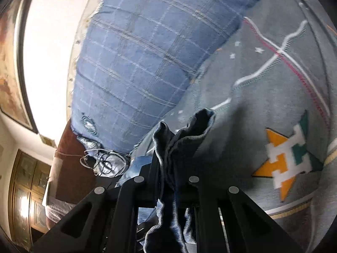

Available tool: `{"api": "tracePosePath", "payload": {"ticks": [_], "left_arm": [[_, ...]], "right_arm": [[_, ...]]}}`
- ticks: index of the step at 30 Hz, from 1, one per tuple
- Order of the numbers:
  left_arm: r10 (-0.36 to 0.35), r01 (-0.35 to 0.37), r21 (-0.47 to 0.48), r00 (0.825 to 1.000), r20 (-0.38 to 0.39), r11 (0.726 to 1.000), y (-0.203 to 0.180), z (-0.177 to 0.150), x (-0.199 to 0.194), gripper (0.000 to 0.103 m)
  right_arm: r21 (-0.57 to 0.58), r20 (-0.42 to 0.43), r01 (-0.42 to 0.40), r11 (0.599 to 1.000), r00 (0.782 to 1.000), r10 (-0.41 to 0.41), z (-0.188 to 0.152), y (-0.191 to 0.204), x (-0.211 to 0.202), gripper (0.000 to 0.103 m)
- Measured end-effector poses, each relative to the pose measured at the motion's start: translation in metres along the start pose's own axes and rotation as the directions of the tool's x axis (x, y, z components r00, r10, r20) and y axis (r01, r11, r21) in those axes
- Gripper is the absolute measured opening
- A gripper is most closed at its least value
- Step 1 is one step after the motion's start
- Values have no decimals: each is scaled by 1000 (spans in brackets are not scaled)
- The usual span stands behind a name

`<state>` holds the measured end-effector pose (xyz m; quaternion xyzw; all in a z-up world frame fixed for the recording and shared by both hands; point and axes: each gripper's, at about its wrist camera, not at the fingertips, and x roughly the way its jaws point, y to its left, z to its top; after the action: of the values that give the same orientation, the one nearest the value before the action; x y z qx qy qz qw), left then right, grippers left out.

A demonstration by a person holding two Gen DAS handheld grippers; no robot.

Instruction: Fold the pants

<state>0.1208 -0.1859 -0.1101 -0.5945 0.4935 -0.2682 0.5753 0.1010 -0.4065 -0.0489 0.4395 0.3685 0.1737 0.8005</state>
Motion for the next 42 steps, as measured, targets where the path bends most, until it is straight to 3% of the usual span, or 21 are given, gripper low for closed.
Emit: {"api": "tracePosePath", "payload": {"ticks": [4,8,12,16,19,20,21,23,25,26,31,34,36,38,40,41,42], "left_arm": [[-129,129,15,991,36,992,5,-1,-41,6],[-192,192,11,977,92,981,15,2,-88,7],[-178,177,20,971,162,984,26,12,-137,13],[-66,75,-35,974,215,997,52,37,-173,25],[-4,27,-98,974,225,995,78,49,-191,39],[-3,25,-97,975,221,995,85,50,-196,45],[5,17,-93,975,223,995,90,50,-202,48],[-2,21,-80,973,231,997,99,50,-216,55],[-25,38,-52,970,242,998,102,50,-233,67],[-25,34,-33,965,259,999,99,51,-241,72],[-85,74,51,956,280,996,88,54,-265,75],[-43,29,50,952,303,998,80,63,-261,76],[-19,2,61,959,284,998,70,70,-252,76],[16,-44,101,964,264,994,53,75,-244,76],[60,-105,181,969,239,978,34,77,-229,76],[87,-136,209,970,226,968,30,78,-221,76],[149,-204,226,960,237,953,27,81,-210,76]], "right_arm": [[-96,-16,-57,994,998,55,-12,43,7,9],[-196,-62,-91,976,995,81,-33,94,31,10],[-283,-138,-103,954,988,66,-61,144,77,10],[-376,-205,-49,925,978,-31,-91,173,142,10],[-364,-276,-28,931,958,-79,-108,169,189,18],[-351,-304,-32,936,949,-82,-112,166,200,28],[-316,-334,-48,948,941,-64,-115,163,207,42],[-256,-345,-124,959,938,30,-113,163,206,59],[-260,-330,-177,949,940,85,-110,169,197,65],[-272,-317,-181,945,944,90,-109,171,192,65],[-215,-281,-143,966,956,79,-94,149,183,65],[-207,-312,-40,978,950,-27,-98,133,205,61],[-289,-332,104,952,922,-201,-109,129,222,49],[-336,-339,204,920,885,-320,-117,119,226,43],[-300,-340,249,921,874,-348,-119,104,218,33],[-284,-340,265,921,871,-355,-119,98,212,23],[-279,-336,291,915,863,-377,-120,92,205,11]]}}
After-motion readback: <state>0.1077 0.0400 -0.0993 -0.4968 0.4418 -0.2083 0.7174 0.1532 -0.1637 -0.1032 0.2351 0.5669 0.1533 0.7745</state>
